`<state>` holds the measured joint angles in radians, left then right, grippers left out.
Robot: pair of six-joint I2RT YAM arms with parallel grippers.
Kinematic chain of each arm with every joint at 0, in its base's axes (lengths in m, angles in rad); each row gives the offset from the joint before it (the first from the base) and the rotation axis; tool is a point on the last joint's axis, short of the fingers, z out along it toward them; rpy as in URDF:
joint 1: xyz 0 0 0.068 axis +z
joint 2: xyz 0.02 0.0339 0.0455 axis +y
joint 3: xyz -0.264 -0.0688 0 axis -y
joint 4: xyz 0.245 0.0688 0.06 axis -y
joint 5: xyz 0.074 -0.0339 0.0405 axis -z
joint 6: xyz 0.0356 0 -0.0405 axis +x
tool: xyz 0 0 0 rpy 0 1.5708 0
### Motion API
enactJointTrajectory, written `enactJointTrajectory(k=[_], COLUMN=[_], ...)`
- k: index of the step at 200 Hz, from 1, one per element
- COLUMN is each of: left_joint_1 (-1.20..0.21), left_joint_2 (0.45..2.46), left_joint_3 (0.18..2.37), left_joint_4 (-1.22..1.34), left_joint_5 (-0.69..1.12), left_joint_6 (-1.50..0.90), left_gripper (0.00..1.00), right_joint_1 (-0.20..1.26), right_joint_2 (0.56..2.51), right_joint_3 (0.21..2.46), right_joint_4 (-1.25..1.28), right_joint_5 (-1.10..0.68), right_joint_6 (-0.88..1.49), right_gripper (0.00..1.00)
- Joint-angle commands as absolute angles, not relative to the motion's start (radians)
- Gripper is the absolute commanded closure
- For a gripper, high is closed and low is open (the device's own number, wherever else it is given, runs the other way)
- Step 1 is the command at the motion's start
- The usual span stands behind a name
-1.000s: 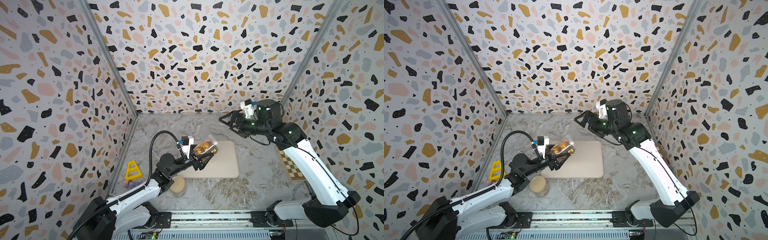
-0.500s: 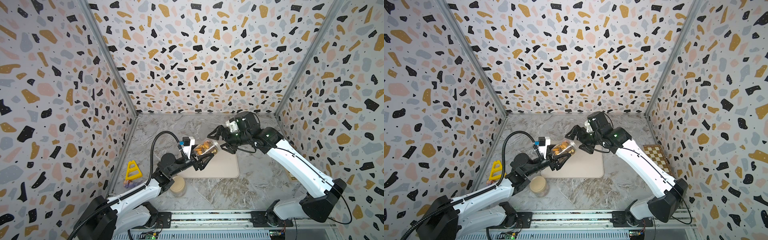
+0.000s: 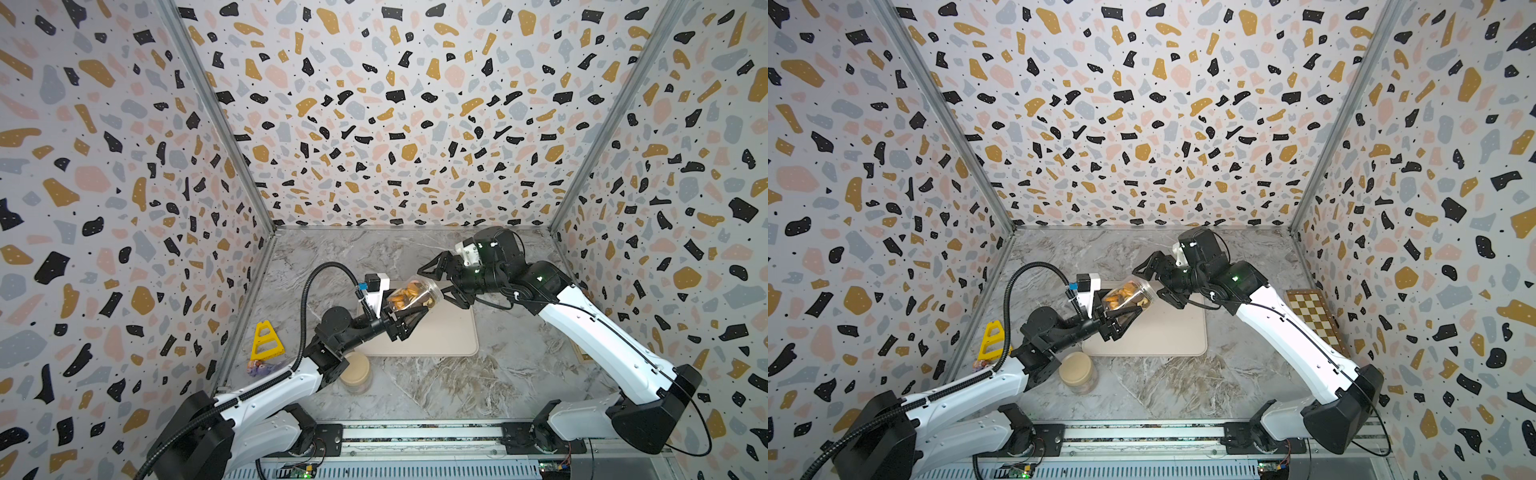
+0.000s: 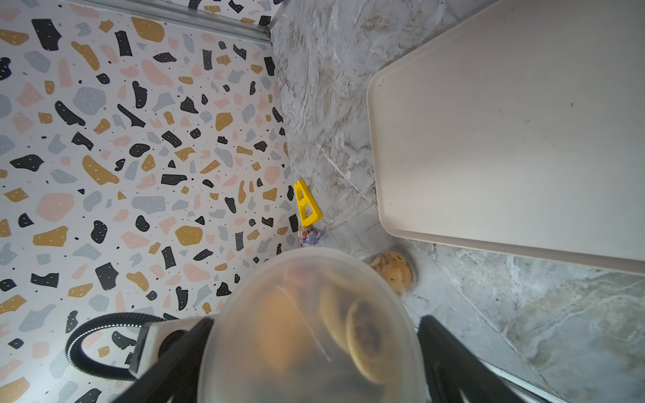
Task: Pour the cookies out of the jar
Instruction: Unscrew the lid from the jar.
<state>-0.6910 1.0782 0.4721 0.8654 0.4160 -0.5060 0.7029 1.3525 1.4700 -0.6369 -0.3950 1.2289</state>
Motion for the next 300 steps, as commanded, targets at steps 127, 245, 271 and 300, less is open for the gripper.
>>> enactJointTrajectory(k=[127,245,271,300], left_joint_1=[-0.690,-0.690,-0.691,-0.691], left_joint_2=[1.086,1.070,1.047,1.046], left_joint_3=[0.463,0.454,0.469,0.463], left_joint_4=[1.140,1.160,1.044,1.023], left_joint_5=[0.357,0.377,0.370,0.355], left_joint_6=[-0.670,-0.697,-0.600,-0.569], left_gripper=[1.00,1.00,1.00,1.00], right_joint_1=[0.699,0.595,0.622,0.675], right_joint_2=[1.238,1.222,1.227,1.230], right_joint_3=[1.314,1.345,1.359,1.367], right_joint_4=[-0.191,-0.314,-0.420,-0.395], right_joint_5=[-0.445,-0.405,-0.387,-0.393], right_joint_6=[1.058,0.912,1.027,1.116], right_gripper=[0.09,0.00,0.01,0.01])
